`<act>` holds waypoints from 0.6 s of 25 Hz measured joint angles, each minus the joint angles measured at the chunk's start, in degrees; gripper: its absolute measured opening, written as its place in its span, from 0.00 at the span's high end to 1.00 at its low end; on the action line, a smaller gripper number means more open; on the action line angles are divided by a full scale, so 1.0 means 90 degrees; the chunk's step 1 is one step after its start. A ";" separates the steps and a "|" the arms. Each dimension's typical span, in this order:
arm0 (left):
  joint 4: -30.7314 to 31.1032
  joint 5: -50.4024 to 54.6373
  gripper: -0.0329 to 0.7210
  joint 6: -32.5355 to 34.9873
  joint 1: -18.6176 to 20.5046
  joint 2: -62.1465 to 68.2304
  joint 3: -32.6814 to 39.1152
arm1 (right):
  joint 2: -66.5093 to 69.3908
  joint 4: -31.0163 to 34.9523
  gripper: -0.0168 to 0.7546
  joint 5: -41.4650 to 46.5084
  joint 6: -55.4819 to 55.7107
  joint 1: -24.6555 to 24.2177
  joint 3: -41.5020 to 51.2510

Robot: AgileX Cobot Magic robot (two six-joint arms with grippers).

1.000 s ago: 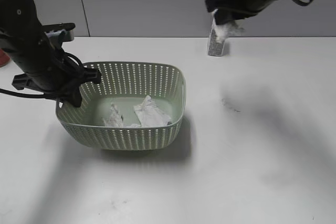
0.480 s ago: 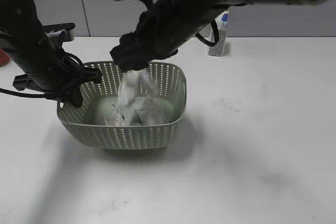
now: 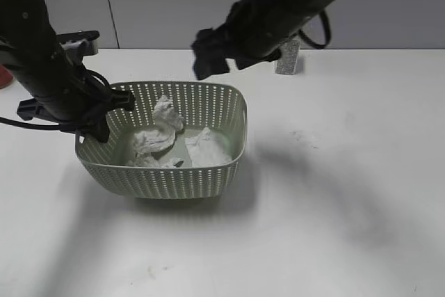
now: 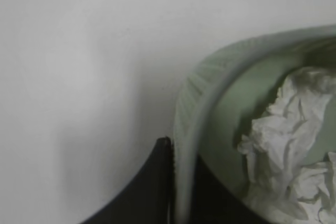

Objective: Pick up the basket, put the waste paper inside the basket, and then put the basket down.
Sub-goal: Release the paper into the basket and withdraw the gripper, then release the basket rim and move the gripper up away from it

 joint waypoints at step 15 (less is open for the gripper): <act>-0.0050 0.0463 0.95 0.0000 -0.0007 0.0632 -0.0985 | -0.0678 -0.1295 0.21 0.3348 -0.0150 -0.3181 0.0246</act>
